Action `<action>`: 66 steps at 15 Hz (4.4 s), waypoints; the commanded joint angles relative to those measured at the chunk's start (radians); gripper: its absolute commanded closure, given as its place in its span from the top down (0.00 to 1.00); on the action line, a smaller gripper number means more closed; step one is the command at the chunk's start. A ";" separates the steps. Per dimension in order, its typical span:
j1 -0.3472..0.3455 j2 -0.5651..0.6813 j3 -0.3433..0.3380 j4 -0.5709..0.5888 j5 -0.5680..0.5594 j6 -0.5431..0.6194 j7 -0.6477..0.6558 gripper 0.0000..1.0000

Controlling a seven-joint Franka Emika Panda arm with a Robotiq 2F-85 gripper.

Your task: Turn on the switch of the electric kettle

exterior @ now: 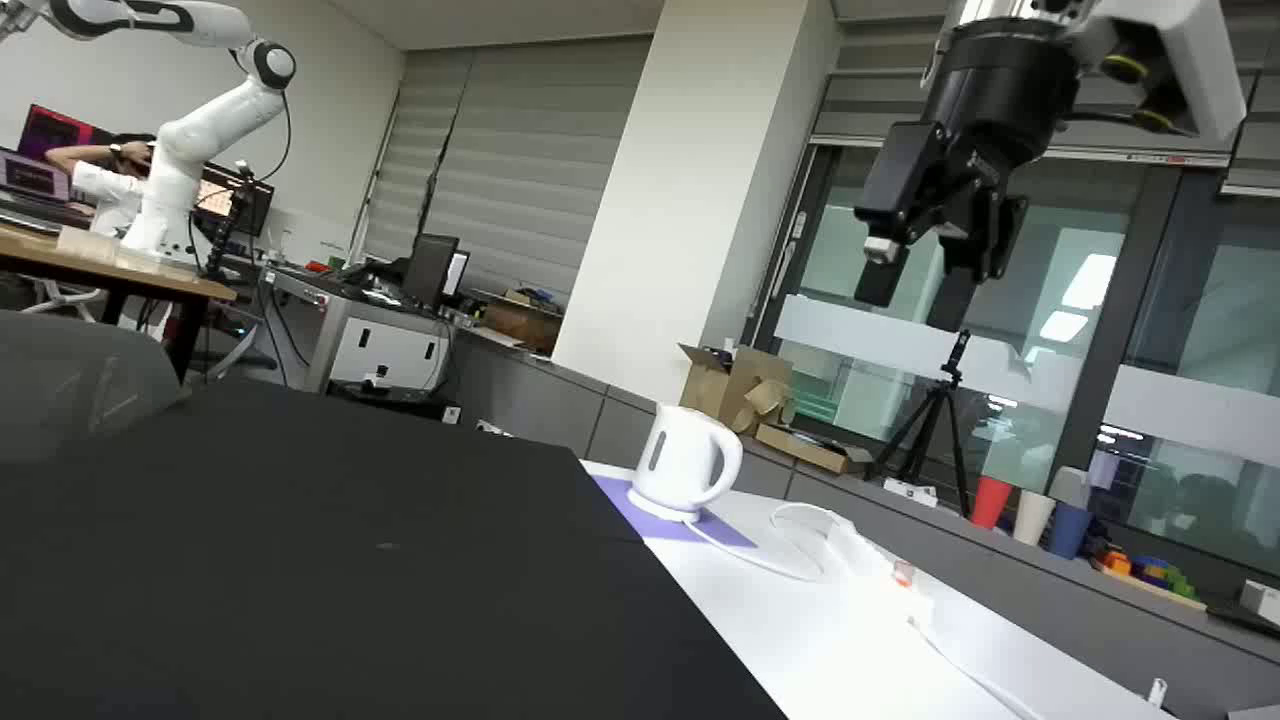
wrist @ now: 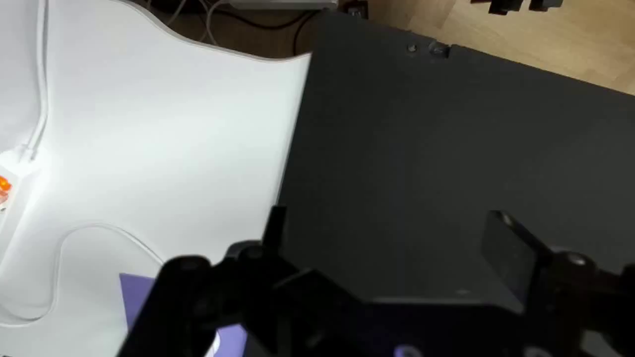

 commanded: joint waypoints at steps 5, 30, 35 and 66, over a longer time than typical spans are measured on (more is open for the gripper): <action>0.008 0.012 -0.009 -0.001 -0.009 -0.008 0.007 1.00; -0.124 0.166 -0.159 0.066 -0.078 0.001 -0.093 1.00; -0.222 0.319 -0.262 0.166 -0.160 0.057 -0.178 1.00; -0.298 0.970 -0.361 0.740 -0.210 0.216 -0.246 1.00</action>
